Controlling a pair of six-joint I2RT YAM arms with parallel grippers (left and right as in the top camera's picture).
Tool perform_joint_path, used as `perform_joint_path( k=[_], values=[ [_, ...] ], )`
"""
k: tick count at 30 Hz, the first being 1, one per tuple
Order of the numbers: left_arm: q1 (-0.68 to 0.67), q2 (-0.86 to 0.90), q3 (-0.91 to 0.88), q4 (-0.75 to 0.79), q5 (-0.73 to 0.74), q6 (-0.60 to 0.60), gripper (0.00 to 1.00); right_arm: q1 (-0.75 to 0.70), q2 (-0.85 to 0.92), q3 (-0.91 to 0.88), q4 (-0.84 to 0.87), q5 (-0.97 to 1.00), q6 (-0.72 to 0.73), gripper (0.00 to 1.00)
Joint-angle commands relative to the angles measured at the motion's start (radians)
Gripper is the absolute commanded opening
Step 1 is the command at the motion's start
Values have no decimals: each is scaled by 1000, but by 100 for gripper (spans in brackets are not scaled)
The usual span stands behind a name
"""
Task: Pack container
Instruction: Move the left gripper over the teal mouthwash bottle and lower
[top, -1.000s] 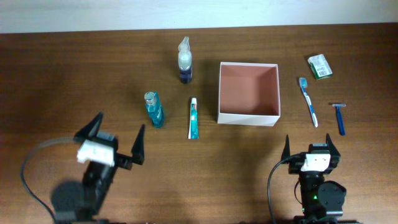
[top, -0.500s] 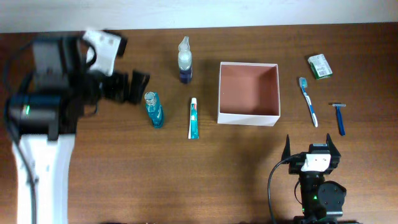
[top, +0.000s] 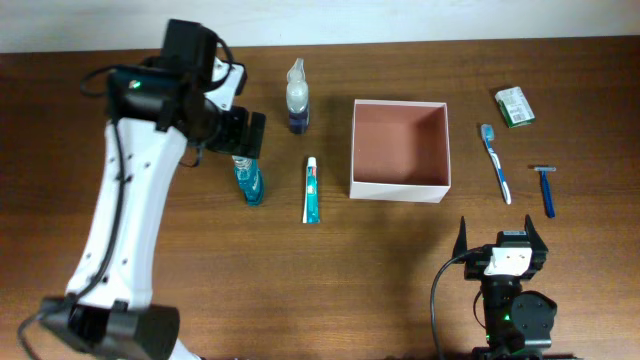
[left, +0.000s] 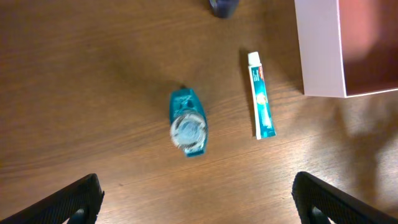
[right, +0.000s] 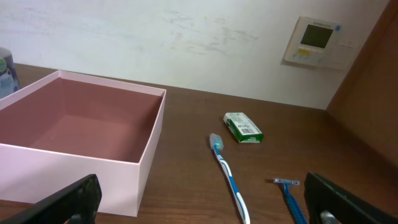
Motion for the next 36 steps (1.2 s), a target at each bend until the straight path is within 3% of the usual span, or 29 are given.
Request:
perform_joint_path(
  k=[1, 4, 8, 36],
  values=[
    [-13, 18, 15, 0, 38, -29, 99, 9, -7, -5, -6, 19, 8, 99],
    [-9, 35, 15, 0, 5, -57, 100, 9, -7, -5, -6, 19, 8, 99],
    [2, 69, 15, -3, -53, -249, 99, 9, -7, -5, -6, 19, 8, 99],
    [2, 333, 13, -82, -39, -297, 99, 9, -7, -5, -6, 19, 8, 99]
  ],
)
